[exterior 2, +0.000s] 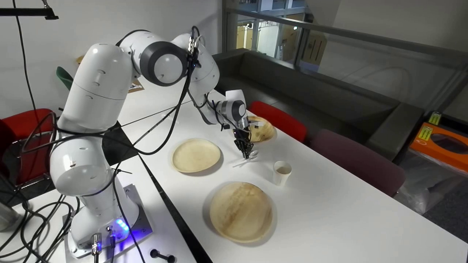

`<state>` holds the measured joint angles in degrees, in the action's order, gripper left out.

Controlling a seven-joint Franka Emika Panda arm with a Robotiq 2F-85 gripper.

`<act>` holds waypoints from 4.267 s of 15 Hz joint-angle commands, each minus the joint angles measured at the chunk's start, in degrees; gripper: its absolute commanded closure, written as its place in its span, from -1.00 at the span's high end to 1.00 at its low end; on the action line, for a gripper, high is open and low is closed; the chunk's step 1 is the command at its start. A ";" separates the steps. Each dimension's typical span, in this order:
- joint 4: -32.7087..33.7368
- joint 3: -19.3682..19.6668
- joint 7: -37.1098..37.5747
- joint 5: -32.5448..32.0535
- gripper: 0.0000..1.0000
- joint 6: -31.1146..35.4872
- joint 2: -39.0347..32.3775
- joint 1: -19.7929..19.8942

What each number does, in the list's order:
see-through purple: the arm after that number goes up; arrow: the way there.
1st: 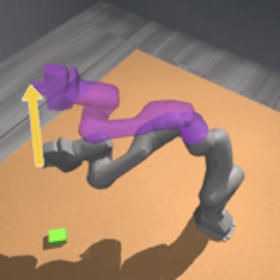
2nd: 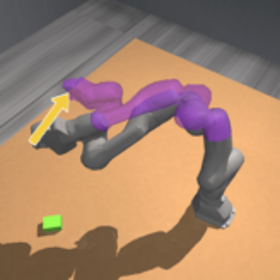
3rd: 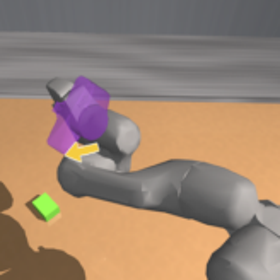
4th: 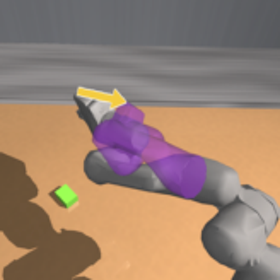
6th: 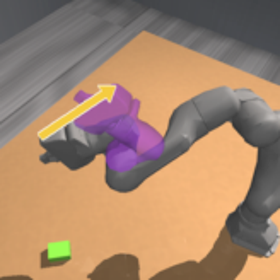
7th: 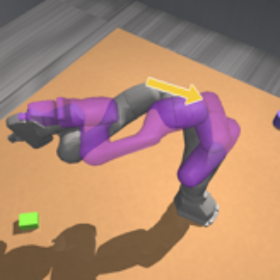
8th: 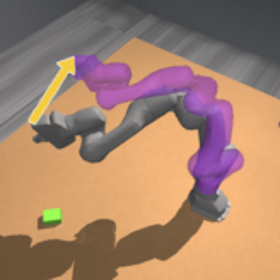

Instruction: Remove the spoon from the brown plate and put it on the table

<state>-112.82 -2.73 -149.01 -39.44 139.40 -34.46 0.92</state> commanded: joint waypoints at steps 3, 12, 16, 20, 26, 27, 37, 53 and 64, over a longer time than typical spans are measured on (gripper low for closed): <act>-0.02 -2.01 0.00 -2.01 -0.96 -1.70 0.33 1.30; -2.00 -0.67 2.68 3.40 -0.96 0.02 2.32 0.33; -2.83 -0.52 6.94 8.22 -0.96 0.96 3.26 0.14; -3.40 -0.05 12.53 11.65 -0.96 1.68 4.00 -0.58; -4.50 -0.78 23.19 17.59 -0.96 5.17 4.00 -0.14; -4.61 -0.74 24.60 18.18 -0.96 5.51 3.97 -0.17; -8.10 -0.89 32.33 18.83 -0.96 9.09 6.97 0.48; -7.26 0.38 33.18 20.21 -0.96 6.79 6.85 1.89; -5.92 0.52 35.58 19.70 -0.96 5.98 5.06 1.17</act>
<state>-119.37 -2.36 -114.82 -19.97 146.43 -29.52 2.32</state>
